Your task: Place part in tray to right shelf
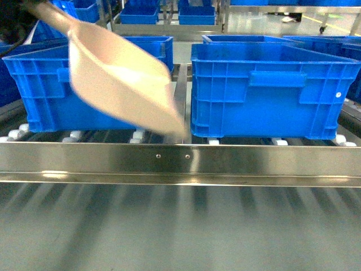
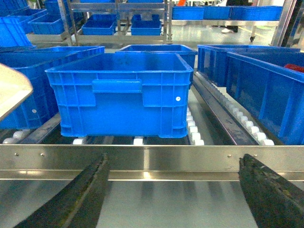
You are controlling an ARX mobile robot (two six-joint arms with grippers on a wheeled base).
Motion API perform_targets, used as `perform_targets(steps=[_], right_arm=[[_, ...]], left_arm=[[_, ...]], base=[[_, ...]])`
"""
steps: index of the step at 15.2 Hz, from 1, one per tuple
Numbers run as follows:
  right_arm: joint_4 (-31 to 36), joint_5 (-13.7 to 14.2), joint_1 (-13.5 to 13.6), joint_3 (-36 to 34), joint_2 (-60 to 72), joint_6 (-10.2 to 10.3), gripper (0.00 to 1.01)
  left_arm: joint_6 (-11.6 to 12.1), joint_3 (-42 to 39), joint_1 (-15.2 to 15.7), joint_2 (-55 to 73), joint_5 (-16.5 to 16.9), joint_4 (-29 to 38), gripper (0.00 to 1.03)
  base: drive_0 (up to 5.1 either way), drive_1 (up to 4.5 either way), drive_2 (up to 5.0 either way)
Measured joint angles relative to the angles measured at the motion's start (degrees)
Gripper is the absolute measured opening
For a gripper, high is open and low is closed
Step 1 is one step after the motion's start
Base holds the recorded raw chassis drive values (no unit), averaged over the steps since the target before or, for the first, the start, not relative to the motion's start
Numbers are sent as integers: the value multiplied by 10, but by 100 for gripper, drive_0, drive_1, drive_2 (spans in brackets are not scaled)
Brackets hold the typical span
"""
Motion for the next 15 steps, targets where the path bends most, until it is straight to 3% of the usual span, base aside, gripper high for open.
perform_targets(steps=[1,2,3,4,5,6,7,9,10,12,13,14,15], right_arm=[[-5,0,0,-1,-7,0,75],[-9,0,0,-2,-12,0,72],[-14,0,0,-3,-20,0,66],[-19,0,0,-5,-28,0,61],[-24,0,0,-6,-34,0,57],[-11,0,0,-12,-37,0,51],[3,0,0,-19,-37,0,48],[-19,0,0,-22,-44,0,39],[-24,0,0,-22,-48,0,35],[-47,0,0,-22,-84,0,13],[-63,0,0,-22,-100,-2,1],[-76,0,0,-22,-108,0,2],[-89,0,0,-22,-120,0,2]], left_arm=[[40,-14,3,-8,-1,6,13],[113,-38,6,-24,1,17,13],[144,-56,11,-34,1,23,13],[213,-81,14,-50,1,33,13],[242,-97,16,-59,1,39,13],[303,-120,18,-72,2,48,13],[348,-142,20,-85,5,58,13],[382,-168,20,-101,16,73,13],[412,-186,20,-114,20,81,13],[469,-256,23,-167,30,102,13],[482,-284,29,-188,31,105,13],[492,-320,34,-206,30,103,13],[498,-349,56,-222,51,100,13]], base=[[0,0,0],[0,0,0],[0,0,0],[0,0,0],[0,0,0],[0,0,0],[0,0,0],[0,0,0],[0,0,0],[0,0,0],[0,0,0],[0,0,0],[0,0,0]])
